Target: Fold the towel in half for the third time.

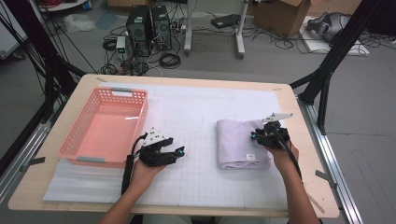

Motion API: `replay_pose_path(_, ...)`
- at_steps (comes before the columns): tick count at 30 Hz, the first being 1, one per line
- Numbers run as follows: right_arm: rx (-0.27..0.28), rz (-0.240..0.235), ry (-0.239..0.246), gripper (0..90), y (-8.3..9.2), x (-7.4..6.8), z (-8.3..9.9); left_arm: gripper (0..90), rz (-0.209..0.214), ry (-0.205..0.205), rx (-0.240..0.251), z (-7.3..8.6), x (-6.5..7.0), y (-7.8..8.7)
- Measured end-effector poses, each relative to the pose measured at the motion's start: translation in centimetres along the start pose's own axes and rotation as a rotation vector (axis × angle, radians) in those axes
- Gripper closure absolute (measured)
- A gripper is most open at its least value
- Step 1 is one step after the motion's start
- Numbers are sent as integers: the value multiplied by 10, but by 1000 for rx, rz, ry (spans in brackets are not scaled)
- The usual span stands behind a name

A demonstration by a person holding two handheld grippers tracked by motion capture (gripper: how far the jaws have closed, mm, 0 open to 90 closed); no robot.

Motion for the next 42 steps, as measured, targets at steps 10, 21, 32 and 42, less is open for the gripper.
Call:
replay_pose_path(10, 155, -39, -84, 519, 29, -1, 27, 394, -3, 4, -2, 0, 0, 0)
replay_pose_path(21, 107, -76, 61, 453, 31, -40, 55, 393, -6, 1, 0, 0, -1, 2)
replay_pose_path(32, 235, -131, -61, 404, 63, -21, 75, 391, -1, 3, 13, -1, -2, 2)
replay_pose_path(42, 153, -85, 32, 661, 58, -22, 83, 353, 20, -15, 38, -3, 1, 4)
Point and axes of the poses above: each handheld gripper's, and its own axes: y roughly backward along the jaws, z roughly out of its underside, x roughly to its right, the point moved 5 cm from there along -y, roughly forward along the jaws, and after that the axes turned 2 degrees about -z, right-handed, at the moved point
